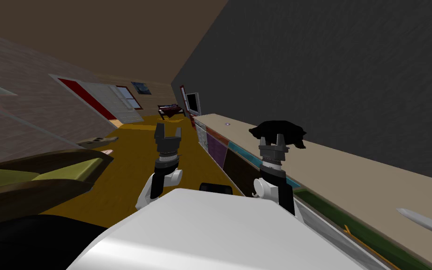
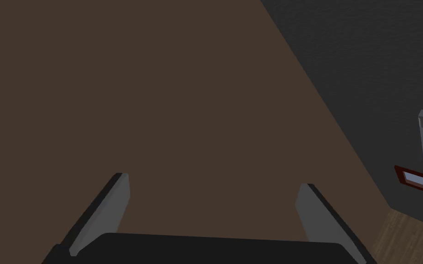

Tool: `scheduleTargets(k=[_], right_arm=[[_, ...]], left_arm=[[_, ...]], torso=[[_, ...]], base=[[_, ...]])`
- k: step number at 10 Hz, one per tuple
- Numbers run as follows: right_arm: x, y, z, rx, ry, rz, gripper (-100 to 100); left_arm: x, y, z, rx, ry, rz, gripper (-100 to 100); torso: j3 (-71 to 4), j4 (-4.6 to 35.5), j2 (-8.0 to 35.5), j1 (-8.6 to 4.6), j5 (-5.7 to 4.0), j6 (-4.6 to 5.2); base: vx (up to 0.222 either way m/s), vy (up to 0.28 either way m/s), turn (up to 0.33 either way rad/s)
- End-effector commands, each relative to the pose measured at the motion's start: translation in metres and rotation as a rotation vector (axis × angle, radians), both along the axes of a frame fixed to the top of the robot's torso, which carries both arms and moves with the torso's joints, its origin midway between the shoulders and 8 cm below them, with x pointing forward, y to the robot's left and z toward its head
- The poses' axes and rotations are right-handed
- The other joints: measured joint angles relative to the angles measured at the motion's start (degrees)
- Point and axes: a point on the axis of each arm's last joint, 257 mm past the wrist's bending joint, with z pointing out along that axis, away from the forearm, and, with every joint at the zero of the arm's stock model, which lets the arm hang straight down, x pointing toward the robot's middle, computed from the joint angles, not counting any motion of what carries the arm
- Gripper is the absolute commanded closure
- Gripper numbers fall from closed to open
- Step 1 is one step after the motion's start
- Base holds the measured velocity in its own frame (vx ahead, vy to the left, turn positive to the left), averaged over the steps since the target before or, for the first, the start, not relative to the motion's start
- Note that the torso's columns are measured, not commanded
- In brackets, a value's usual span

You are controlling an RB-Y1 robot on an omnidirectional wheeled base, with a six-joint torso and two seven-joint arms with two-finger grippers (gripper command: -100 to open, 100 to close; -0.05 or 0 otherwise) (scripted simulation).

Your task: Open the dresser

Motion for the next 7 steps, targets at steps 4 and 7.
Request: scheduleTargets(k=[4,7], right_arm=[[0.0000,0.0000,0.0001,0.000,0.000,0.000,0],[-0.0001,0.0000,0.0001,0.000,0.000,0.000,0]], left_arm=[[0.0000,0.0000,0.0001,0.000,0.000,0.000,0],[-0.0001,0.0000,0.0001,0.000,0.000,0.000,0]], torso=[[-28.5,14.2,14.2,0.00,0.00,0.00],[-53.8,26.9,26.9,0.00,0.00,0.00]], base=[[0.000,0.000,0.000],[0.000,0.000,0.000]])
